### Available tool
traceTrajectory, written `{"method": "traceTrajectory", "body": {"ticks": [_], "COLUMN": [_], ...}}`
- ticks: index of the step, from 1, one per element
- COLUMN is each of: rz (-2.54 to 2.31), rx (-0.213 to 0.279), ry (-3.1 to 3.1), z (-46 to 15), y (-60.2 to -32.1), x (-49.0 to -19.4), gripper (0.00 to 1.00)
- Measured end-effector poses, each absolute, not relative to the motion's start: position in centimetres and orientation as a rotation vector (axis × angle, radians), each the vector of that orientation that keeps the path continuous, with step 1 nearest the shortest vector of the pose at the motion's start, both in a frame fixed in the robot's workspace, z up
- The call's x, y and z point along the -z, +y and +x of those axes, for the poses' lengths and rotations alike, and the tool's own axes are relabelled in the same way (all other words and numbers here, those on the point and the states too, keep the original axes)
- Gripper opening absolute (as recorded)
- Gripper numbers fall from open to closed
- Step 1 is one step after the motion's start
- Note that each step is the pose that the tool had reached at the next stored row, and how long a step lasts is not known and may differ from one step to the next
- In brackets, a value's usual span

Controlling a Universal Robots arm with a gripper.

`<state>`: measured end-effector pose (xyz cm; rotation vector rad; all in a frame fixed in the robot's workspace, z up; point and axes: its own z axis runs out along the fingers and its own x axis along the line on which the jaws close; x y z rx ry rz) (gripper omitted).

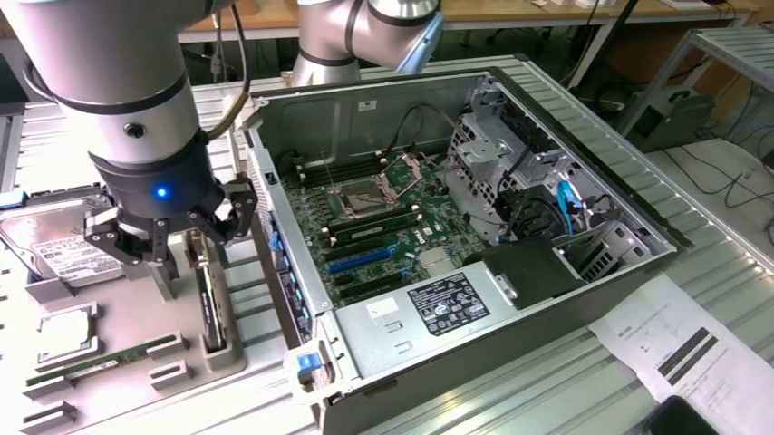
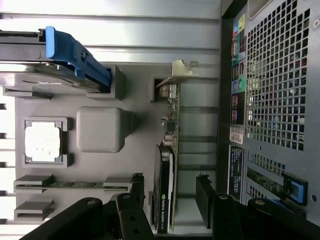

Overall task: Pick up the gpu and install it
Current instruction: 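Pick up the gpu and move the gpu toward the slot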

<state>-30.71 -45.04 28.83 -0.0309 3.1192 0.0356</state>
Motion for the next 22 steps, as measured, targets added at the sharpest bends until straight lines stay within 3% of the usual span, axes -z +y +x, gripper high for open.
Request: {"method": "traceTrajectory", "body": {"ticks": [15,22], "rz": [-0.031,-0.031], "rx": [-0.036,-0.034], "ry": [3.119,3.119], "z": [-30.7,-30.7], "y": [-46.1,-44.9], "x": [-26.0,-24.7], "gripper": [0.54,0.54]}}
